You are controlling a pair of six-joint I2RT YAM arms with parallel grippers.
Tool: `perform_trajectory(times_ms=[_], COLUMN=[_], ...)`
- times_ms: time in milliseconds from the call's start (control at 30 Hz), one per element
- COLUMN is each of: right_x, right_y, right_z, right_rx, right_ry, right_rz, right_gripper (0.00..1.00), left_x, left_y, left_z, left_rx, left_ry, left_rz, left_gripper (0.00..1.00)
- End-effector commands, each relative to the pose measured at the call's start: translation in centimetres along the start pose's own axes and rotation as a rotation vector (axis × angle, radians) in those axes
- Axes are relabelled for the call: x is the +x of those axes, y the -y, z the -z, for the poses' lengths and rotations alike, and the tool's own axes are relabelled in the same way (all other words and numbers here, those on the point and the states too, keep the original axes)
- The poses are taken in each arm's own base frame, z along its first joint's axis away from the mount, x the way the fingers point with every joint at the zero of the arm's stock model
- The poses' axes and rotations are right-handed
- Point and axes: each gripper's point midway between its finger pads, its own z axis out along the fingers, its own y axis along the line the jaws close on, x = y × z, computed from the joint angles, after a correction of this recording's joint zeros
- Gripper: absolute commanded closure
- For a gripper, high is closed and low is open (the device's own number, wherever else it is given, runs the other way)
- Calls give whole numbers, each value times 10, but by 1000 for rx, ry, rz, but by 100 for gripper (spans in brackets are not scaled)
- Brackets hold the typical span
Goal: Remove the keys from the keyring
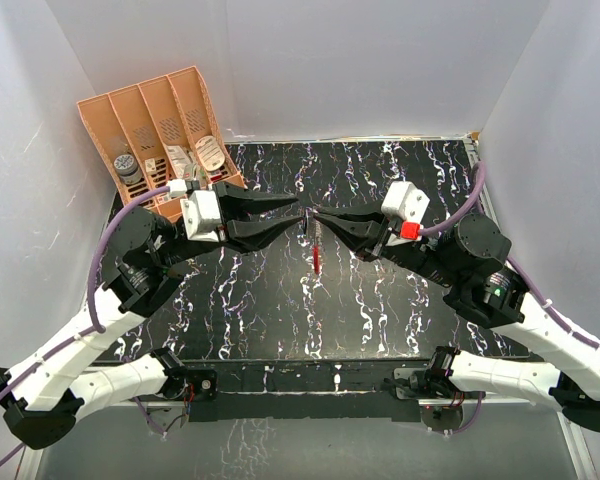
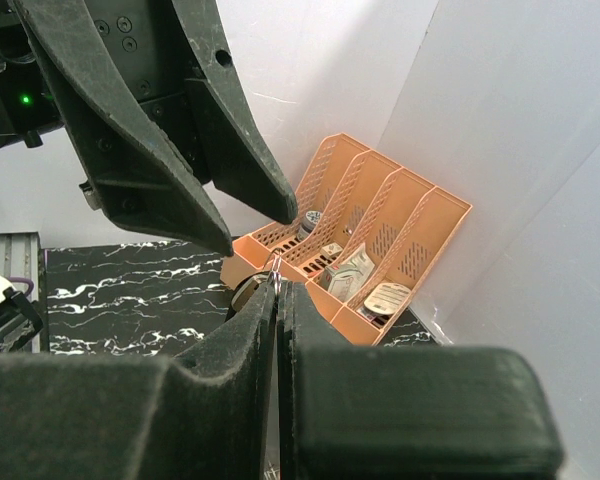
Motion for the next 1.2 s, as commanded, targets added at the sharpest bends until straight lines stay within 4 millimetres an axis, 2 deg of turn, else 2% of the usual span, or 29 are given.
perform_trajectory(times_ms=[0,167,333,667,967,1100,1167], right_x=[-44,-45,-47,-48,-48,-50,-50], right_y=[11,11,11,10,10,10,10], right_z=[8,7,8,8,8,8,8], right_rx=[31,28,26,24,24,23,24], right_ry=[124,127,132,140,144,150,150], right_rz=[21,22,23,23,23,24,24], right_gripper=[100,100,100,100,100,100,100], left_x=[-19,-13,-3,3,14,16,17], left_y=[-5,3,8,8,11,15,16], left_z=[1,-4,-8,-8,-14,-16,-17], left_rx=[-34,18,53,50,81,108,115], left_ry=[66,55,32,31,24,26,24], left_rz=[-27,9,57,66,97,109,110], left_gripper=[69,69,59,60,64,71,79])
